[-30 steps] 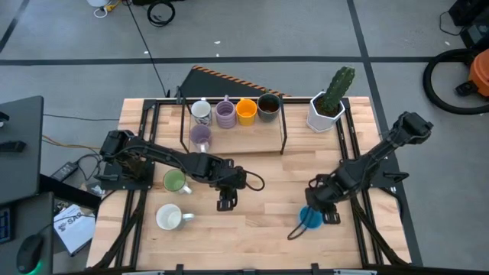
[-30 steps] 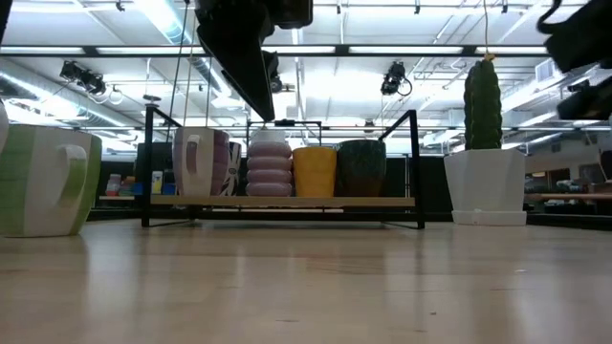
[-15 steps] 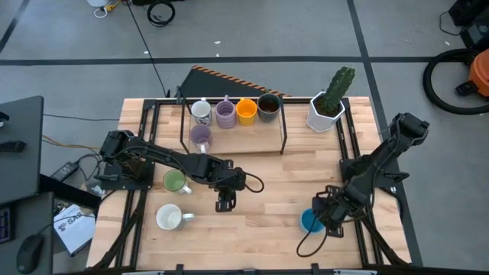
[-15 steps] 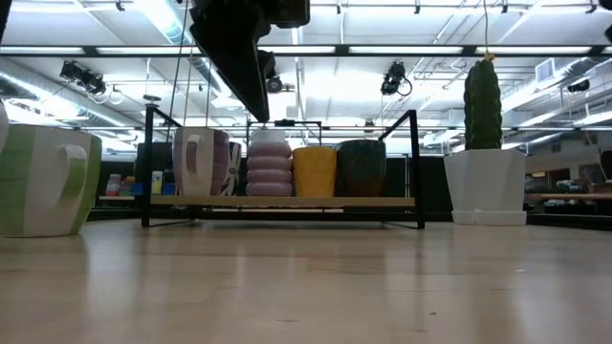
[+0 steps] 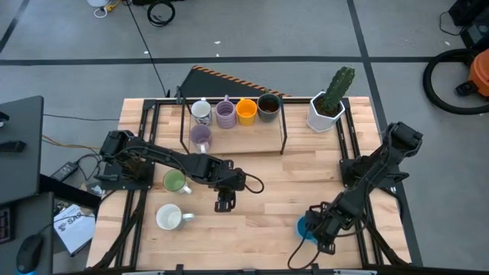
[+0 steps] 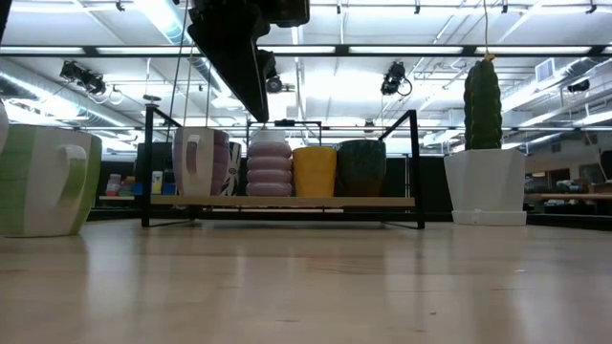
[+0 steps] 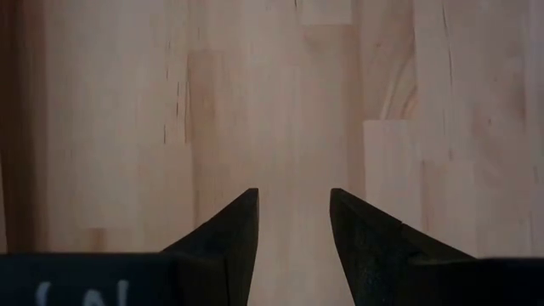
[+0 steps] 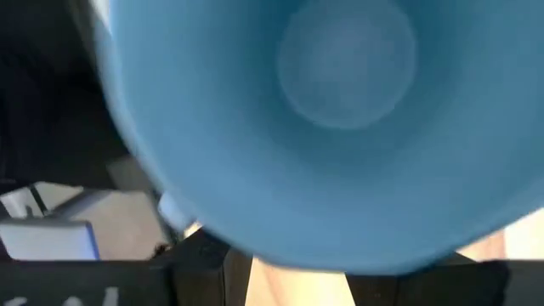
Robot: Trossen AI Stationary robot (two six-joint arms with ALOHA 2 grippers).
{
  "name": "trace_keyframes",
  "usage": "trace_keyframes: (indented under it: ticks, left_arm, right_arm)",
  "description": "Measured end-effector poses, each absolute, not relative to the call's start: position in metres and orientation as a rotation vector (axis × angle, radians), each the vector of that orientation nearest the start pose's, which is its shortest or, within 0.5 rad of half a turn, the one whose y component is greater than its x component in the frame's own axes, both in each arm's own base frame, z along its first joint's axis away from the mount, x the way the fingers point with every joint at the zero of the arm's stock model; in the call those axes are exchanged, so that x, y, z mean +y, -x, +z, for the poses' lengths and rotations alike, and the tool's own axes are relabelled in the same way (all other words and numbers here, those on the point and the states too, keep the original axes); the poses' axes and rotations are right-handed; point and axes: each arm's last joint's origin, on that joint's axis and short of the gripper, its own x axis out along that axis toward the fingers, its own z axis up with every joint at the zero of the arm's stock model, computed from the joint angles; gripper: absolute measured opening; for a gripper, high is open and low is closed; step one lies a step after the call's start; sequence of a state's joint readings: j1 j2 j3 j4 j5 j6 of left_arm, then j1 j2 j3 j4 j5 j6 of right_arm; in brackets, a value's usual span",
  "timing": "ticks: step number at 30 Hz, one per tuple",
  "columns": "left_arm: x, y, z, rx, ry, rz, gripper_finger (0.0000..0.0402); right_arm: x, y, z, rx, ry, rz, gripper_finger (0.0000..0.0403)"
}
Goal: Place coffee mugs
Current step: Put the blue mug on the shelf
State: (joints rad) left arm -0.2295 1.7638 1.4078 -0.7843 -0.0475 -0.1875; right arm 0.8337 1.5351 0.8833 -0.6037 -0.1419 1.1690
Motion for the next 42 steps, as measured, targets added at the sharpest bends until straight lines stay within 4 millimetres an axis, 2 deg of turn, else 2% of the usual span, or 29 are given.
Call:
trace_keyframes:
  ticks: [6, 9, 12, 19, 22, 26, 33, 38, 42]
  left_arm:
    - [-0.081, -0.352, 0.246, 1.139, 0.01, -0.055, 0.0153]
    - [-0.081, -0.352, 0.246, 1.139, 0.012, -0.054, 0.0153]
    - [-0.081, -0.352, 0.246, 1.14, 0.012, -0.055, 0.0153]
    - [-0.081, -0.352, 0.246, 1.141, 0.013, -0.054, 0.0153]
    - [-0.081, -0.351, 0.245, 1.151, 0.015, -0.051, 0.0153]
    - [-0.081, -0.35, 0.245, 1.165, 0.014, -0.05, 0.0153]
    - [-0.081, -0.35, 0.245, 1.165, 0.006, -0.054, 0.0153]
    - [-0.081, -0.35, 0.245, 1.165, 0.005, -0.055, 0.0153]
    - [-0.082, -0.35, 0.245, 1.165, 0.005, -0.056, 0.0153]
  right_arm:
    - [0.214, -0.193, 0.192, 1.376, -0.49, 0.04, 0.016]
    - [0.214, -0.191, 0.2, 1.42, -0.468, 0.021, 0.016]
    - [0.216, -0.187, 0.212, 1.45, -0.394, 0.011, 0.016]
    - [0.226, -0.194, 0.25, 1.287, -0.198, 0.127, 0.0156]
    - [0.228, -0.197, 0.26, 1.236, -0.141, 0.15, 0.0155]
    - [0.229, -0.201, 0.254, 1.243, -0.079, 0.173, 0.0155]
    - [0.241, -0.213, 0.216, 1.421, 0.052, 0.25, 0.0155]
    - [0.244, -0.216, 0.203, 1.538, 0.222, 0.227, 0.0154]
    - [0.247, -0.224, 0.195, 1.563, 0.279, 0.226, 0.0144]
